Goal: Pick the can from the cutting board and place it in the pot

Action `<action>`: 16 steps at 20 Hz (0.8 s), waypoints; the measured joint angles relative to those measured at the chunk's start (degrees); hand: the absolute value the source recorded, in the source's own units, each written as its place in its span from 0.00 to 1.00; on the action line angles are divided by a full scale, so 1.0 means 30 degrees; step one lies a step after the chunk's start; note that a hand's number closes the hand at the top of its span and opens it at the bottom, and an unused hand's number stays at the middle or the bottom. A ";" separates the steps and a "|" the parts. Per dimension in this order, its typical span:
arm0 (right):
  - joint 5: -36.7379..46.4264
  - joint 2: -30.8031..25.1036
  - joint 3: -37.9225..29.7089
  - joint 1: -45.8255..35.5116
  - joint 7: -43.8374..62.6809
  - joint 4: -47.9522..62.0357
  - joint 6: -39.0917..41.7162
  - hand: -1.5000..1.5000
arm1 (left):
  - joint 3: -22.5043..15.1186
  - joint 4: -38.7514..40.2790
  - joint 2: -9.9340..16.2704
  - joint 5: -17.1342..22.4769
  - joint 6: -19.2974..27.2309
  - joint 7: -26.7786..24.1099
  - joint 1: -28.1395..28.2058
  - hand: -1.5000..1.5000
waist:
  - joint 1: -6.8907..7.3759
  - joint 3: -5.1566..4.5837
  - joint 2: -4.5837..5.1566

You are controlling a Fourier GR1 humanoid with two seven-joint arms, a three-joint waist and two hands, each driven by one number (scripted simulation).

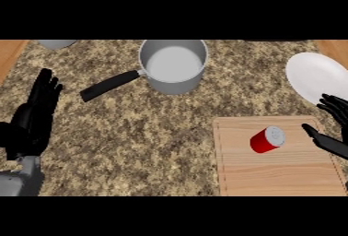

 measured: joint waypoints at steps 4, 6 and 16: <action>-0.0285 -0.1203 -0.1324 -0.0368 -0.2973 0.3041 0.2242 0.00 | 0.0135 0.0099 -0.0370 0.0070 -0.0094 0.0523 -0.0623 0.50 | 0.0062 -0.0013 -0.0114; -0.0248 -0.1992 -0.1407 -0.0734 -0.2821 0.3484 0.3204 0.00 | 0.0400 -0.0053 -0.0218 0.0199 -0.0295 0.1112 -0.0826 0.50 | 0.0073 -0.0027 -0.0165; 0.2059 -0.5906 0.1879 -0.2054 0.1436 0.2151 0.8020 0.00 | 0.0613 0.0577 -0.0509 0.0141 -0.0646 0.1026 -0.1141 0.50 | 0.0176 -0.0093 -0.0246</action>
